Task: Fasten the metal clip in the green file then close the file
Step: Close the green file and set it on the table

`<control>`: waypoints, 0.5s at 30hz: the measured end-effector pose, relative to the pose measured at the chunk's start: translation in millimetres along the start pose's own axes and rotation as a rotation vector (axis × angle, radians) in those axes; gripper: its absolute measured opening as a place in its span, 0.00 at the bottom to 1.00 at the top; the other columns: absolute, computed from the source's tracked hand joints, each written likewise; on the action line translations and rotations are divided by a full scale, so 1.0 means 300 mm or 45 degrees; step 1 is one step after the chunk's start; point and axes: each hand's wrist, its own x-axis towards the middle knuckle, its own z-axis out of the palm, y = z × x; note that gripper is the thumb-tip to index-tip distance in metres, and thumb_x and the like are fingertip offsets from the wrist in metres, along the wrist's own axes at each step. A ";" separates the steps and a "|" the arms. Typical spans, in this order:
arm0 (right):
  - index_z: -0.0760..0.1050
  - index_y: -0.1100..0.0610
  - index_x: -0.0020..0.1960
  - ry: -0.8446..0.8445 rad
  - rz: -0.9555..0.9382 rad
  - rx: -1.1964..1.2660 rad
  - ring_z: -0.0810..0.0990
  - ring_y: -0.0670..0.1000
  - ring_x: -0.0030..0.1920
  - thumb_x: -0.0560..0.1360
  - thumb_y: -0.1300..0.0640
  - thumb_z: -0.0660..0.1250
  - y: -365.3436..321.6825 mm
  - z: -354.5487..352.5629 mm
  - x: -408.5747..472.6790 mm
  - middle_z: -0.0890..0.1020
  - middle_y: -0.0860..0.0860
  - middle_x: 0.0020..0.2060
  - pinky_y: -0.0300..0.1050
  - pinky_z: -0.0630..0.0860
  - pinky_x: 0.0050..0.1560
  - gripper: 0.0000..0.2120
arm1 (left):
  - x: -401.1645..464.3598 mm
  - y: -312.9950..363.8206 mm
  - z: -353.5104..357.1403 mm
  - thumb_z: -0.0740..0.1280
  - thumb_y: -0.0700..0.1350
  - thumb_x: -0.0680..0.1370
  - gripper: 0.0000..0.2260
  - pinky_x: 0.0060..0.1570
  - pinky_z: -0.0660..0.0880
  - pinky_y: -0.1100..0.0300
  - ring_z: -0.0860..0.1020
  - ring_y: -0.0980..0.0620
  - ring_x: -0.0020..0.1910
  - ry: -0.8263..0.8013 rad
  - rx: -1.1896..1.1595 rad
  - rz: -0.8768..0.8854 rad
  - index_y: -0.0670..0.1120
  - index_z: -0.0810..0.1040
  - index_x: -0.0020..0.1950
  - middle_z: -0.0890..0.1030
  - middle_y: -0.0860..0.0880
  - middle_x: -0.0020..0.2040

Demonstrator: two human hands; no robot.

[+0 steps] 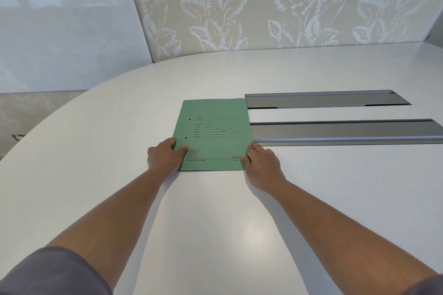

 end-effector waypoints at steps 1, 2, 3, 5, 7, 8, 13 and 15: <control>0.69 0.57 0.75 0.003 0.000 -0.002 0.72 0.64 0.66 0.84 0.47 0.53 0.000 0.000 0.000 0.66 0.54 0.79 0.53 0.70 0.65 0.24 | 0.001 -0.002 0.002 0.65 0.60 0.79 0.15 0.48 0.66 0.54 0.71 0.40 0.61 0.001 0.004 0.007 0.50 0.78 0.58 0.78 0.56 0.43; 0.68 0.57 0.75 0.005 0.001 -0.004 0.73 0.63 0.66 0.84 0.46 0.53 -0.001 0.000 -0.001 0.67 0.54 0.79 0.53 0.69 0.65 0.24 | 0.002 -0.004 0.003 0.65 0.60 0.79 0.16 0.48 0.66 0.54 0.71 0.40 0.61 0.000 0.009 0.009 0.50 0.78 0.58 0.78 0.56 0.42; 0.69 0.57 0.75 0.007 0.002 -0.003 0.73 0.63 0.65 0.84 0.46 0.53 -0.001 0.000 -0.003 0.67 0.54 0.79 0.53 0.70 0.64 0.24 | 0.004 -0.006 0.004 0.65 0.60 0.79 0.16 0.47 0.65 0.54 0.71 0.40 0.60 -0.004 0.012 0.010 0.50 0.78 0.58 0.78 0.56 0.42; 0.70 0.58 0.73 0.018 -0.005 0.003 0.73 0.63 0.64 0.84 0.46 0.53 -0.001 0.000 -0.006 0.68 0.54 0.78 0.54 0.70 0.62 0.23 | 0.008 -0.010 0.004 0.64 0.60 0.80 0.15 0.47 0.64 0.54 0.71 0.40 0.60 -0.021 0.024 0.018 0.49 0.77 0.56 0.76 0.57 0.40; 0.71 0.58 0.71 0.023 -0.008 0.006 0.74 0.63 0.62 0.84 0.47 0.54 -0.001 -0.002 -0.010 0.69 0.53 0.77 0.53 0.71 0.60 0.22 | 0.010 -0.012 0.004 0.64 0.60 0.80 0.16 0.48 0.64 0.54 0.72 0.40 0.59 -0.030 0.032 0.021 0.49 0.77 0.57 0.75 0.58 0.39; 0.71 0.58 0.70 0.031 -0.012 0.005 0.74 0.63 0.61 0.84 0.47 0.54 -0.002 -0.004 -0.012 0.70 0.53 0.76 0.53 0.71 0.59 0.22 | 0.007 -0.012 0.004 0.63 0.60 0.80 0.15 0.47 0.64 0.54 0.72 0.40 0.59 -0.028 0.031 0.026 0.50 0.77 0.56 0.76 0.58 0.39; 0.71 0.60 0.69 0.057 -0.007 0.093 0.73 0.63 0.63 0.84 0.47 0.56 -0.012 -0.018 -0.025 0.69 0.55 0.75 0.54 0.70 0.62 0.21 | -0.025 -0.010 -0.004 0.62 0.62 0.79 0.13 0.50 0.70 0.50 0.74 0.39 0.56 0.024 -0.076 0.073 0.53 0.76 0.48 0.80 0.53 0.46; 0.68 0.61 0.73 0.059 0.005 0.181 0.70 0.63 0.70 0.84 0.48 0.57 -0.012 -0.026 -0.032 0.63 0.57 0.79 0.55 0.69 0.68 0.23 | -0.031 -0.001 -0.012 0.60 0.62 0.80 0.16 0.60 0.72 0.45 0.74 0.36 0.62 -0.009 -0.033 0.070 0.52 0.78 0.54 0.79 0.46 0.60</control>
